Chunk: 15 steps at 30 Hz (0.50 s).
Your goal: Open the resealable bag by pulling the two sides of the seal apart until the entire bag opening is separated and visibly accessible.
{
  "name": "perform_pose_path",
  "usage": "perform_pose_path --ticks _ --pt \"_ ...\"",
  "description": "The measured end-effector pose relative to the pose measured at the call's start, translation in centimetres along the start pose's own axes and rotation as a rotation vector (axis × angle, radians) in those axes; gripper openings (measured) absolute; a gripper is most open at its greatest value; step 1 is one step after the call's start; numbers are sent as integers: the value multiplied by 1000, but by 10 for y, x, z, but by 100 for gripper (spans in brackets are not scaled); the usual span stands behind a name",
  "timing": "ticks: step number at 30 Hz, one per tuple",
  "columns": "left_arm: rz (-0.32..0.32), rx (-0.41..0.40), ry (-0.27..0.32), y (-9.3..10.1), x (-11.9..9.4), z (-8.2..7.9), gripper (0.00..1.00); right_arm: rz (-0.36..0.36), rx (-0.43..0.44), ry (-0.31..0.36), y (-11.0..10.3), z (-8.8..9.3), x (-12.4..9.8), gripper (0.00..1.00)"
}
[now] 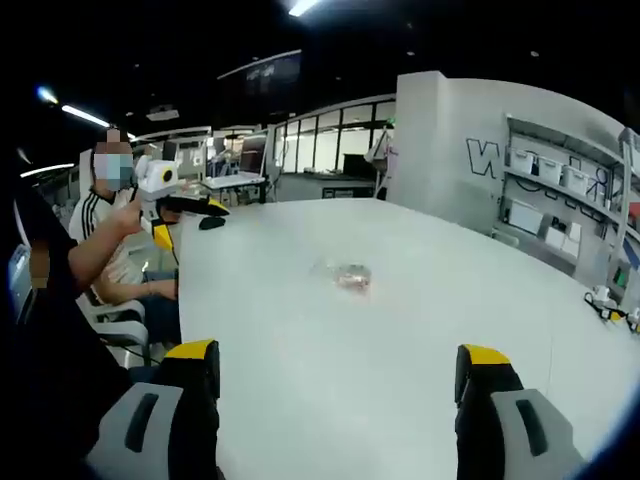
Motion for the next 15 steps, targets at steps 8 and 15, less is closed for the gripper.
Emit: perform_pose_path --ticks 8,15 --pt "2 -9 7 -3 5 1 99 6 4 1 1 1 3 100" --pt "5 -2 23 -6 14 0 99 11 -2 -10 -1 0 11 100"
Point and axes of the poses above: the point that each gripper's makers call its tool centre point, and the gripper's own axes: x roughly forward along the fingers, y roughly to its right, z roughly out of its underside, the point moved 5 cm from there along -x, roughly backward along the fingers, and after that the axes turned 5 degrees about y, right-handed, at the moved point
